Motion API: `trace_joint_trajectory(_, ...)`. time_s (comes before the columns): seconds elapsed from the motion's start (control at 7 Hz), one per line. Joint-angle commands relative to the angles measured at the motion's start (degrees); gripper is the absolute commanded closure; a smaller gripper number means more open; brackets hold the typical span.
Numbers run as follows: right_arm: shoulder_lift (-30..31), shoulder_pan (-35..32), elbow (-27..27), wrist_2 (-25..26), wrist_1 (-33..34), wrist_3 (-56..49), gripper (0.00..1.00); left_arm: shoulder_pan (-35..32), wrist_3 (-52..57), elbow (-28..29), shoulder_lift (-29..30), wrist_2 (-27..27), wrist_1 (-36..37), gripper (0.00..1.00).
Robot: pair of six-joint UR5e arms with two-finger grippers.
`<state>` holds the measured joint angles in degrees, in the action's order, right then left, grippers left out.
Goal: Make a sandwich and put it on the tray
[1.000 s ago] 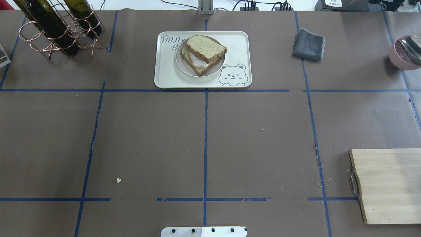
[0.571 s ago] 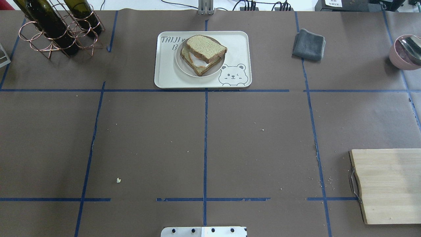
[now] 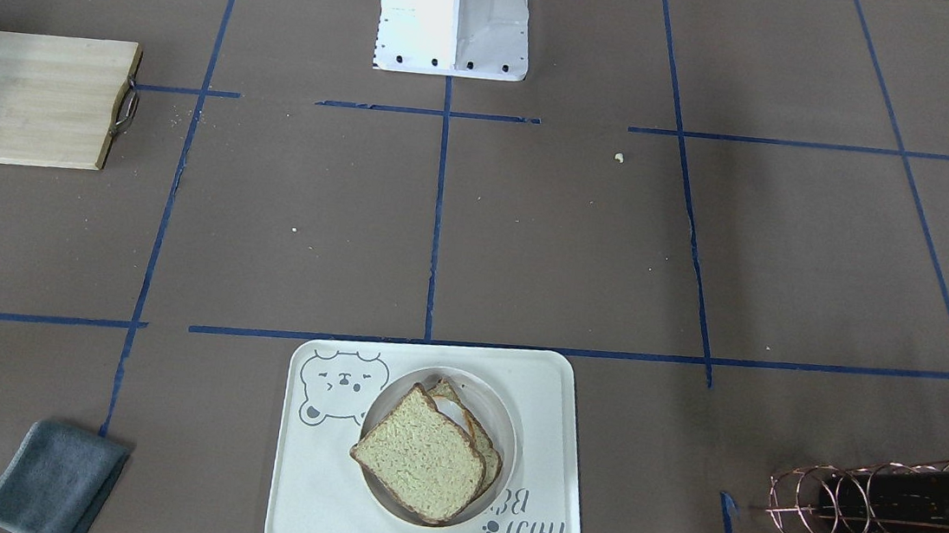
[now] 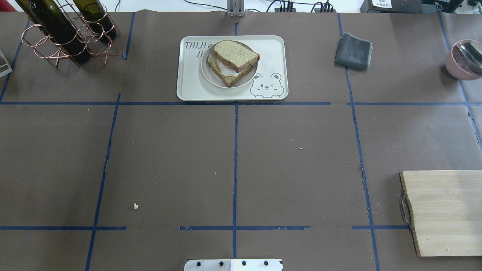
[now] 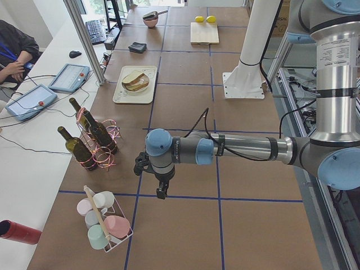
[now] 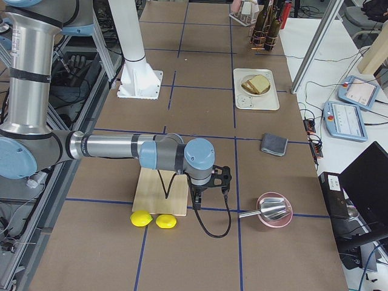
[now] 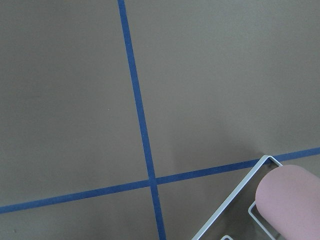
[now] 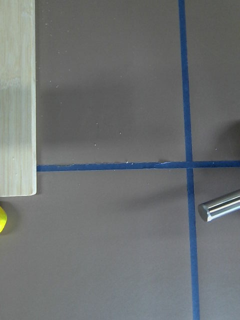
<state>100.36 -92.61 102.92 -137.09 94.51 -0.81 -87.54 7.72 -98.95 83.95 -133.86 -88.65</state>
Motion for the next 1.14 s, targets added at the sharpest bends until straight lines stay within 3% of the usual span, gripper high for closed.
trace_joint_trajectory(0.0,-0.4,0.0,0.1,0.2,-0.1,-0.1,0.00,0.0,-0.1,0.0,0.1,-0.1,0.0,0.00)
trace_joint_trajectory(1.0,-0.6,0.0,0.2,2.1,0.0,-0.2,0.00,0.0,-0.1,-0.1,0.1,-0.1,0.0,0.00)
